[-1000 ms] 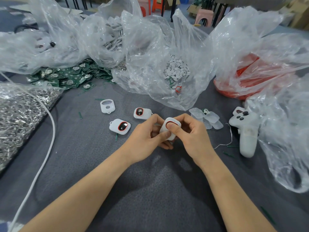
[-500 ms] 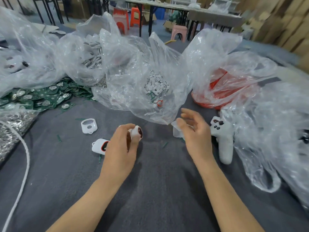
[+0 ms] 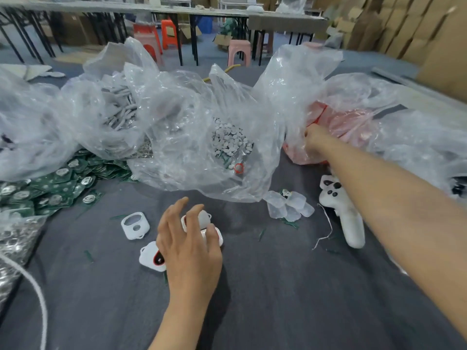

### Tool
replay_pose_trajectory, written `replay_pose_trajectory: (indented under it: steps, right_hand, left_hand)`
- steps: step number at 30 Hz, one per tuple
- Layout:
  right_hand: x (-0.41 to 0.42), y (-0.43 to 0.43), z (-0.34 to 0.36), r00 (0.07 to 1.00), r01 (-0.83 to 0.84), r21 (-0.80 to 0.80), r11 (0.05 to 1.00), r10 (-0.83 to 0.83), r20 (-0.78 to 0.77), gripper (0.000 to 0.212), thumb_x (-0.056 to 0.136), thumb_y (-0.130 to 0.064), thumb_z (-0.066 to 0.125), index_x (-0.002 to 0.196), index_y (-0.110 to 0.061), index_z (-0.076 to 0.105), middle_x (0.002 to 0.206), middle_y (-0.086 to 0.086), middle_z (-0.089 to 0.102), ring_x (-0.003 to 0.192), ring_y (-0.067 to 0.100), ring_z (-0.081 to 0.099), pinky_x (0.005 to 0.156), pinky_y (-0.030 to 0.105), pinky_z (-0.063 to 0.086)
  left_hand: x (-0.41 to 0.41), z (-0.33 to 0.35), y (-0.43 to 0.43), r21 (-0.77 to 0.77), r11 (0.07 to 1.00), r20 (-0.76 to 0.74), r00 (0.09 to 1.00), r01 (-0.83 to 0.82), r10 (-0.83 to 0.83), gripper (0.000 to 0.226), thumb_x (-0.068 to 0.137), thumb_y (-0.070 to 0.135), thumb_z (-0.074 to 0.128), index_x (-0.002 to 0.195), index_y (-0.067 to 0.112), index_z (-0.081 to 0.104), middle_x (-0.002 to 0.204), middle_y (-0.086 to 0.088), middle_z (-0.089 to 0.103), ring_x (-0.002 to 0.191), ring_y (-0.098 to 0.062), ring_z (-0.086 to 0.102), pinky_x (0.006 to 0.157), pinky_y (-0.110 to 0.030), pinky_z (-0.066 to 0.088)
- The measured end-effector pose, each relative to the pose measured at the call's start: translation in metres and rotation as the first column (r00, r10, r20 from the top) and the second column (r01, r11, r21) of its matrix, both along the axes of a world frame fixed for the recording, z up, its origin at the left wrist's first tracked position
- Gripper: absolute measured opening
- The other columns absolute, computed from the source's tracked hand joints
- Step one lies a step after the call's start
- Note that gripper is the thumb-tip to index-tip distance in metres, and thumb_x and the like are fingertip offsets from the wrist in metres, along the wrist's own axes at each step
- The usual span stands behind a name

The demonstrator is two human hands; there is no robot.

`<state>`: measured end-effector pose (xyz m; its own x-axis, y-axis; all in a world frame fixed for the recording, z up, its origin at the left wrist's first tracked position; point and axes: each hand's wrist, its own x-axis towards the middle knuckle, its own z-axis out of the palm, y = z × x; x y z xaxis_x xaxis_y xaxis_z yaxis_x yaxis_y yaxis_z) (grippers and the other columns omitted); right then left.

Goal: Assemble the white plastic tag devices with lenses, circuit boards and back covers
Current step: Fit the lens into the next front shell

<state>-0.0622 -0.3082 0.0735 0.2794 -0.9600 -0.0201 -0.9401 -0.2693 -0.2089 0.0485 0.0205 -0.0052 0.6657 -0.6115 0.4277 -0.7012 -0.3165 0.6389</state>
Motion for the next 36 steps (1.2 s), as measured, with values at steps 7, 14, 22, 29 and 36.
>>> replay_pose_trajectory:
  steps: [7, 14, 22, 29, 36]
  right_hand:
    - [0.008, -0.007, -0.005, 0.999, -0.044, -0.067, 0.997, 0.044, -0.009, 0.026, 0.092, 0.004, 0.045, 0.112, 0.004, 0.061, 0.115, 0.021, 0.061, 0.111, 0.037, 0.056, 0.09, 0.037, 0.044]
    - [-0.009, -0.014, 0.003, 0.943, 0.089, 0.039, 0.995, -0.097, 0.317, 0.028, 0.079, 0.013, 0.049, 0.06, -0.007, 0.051, 0.067, 0.008, 0.05, 0.064, 0.023, 0.053, 0.046, 0.025, 0.046]
    - [-0.018, -0.012, 0.007, 0.944, 0.074, 0.14, 0.987, -0.115, 0.31, 0.022, 0.084, 0.009, 0.052, 0.101, -0.005, 0.05, 0.085, 0.013, 0.051, 0.084, 0.021, 0.051, 0.063, 0.028, 0.044]
    - [-0.022, -0.013, 0.009, 0.789, 0.188, 0.124, 0.974, -0.225, 0.572, 0.021, 0.081, -0.007, 0.072, 0.102, -0.001, 0.072, 0.096, 0.017, 0.068, 0.078, 0.025, 0.062, 0.079, 0.04, 0.056]
    - [-0.025, -0.013, 0.016, 0.607, 0.198, 0.201, 0.959, -0.281, 0.743, 0.021, 0.085, -0.012, 0.071, 0.103, -0.001, 0.07, 0.095, 0.012, 0.065, 0.075, 0.022, 0.06, 0.063, 0.029, 0.053]
  left_hand:
    - [0.003, -0.002, -0.002, -0.016, 1.0, -0.007, 1.0, 0.02, -0.02, 0.028, 0.085, 0.016, 0.054, 0.111, 0.01, 0.064, 0.126, -0.01, 0.054, 0.122, -0.035, 0.043, 0.097, -0.047, 0.031]
    - [0.003, -0.002, -0.001, -0.029, 0.999, 0.019, 1.0, 0.025, -0.025, 0.024, 0.078, 0.012, 0.057, 0.1, 0.01, 0.068, 0.109, -0.007, 0.06, 0.109, -0.031, 0.047, 0.087, -0.05, 0.037]
    - [0.002, 0.0, 0.0, 0.016, 0.999, 0.018, 0.999, 0.048, -0.048, 0.023, 0.075, -0.006, 0.068, 0.092, 0.009, 0.069, 0.104, -0.006, 0.062, 0.107, -0.033, 0.05, 0.088, -0.049, 0.035]
    - [0.001, 0.003, 0.0, 0.026, 0.998, 0.0, 0.998, 0.055, -0.055, 0.027, 0.071, -0.009, 0.07, 0.093, 0.007, 0.069, 0.103, -0.007, 0.064, 0.106, -0.037, 0.053, 0.088, -0.051, 0.036]
    - [0.001, 0.002, 0.0, 0.034, 0.998, -0.015, 0.998, 0.058, -0.057, 0.027, 0.07, -0.01, 0.071, 0.09, 0.008, 0.07, 0.103, -0.007, 0.064, 0.106, -0.035, 0.053, 0.089, -0.051, 0.036]
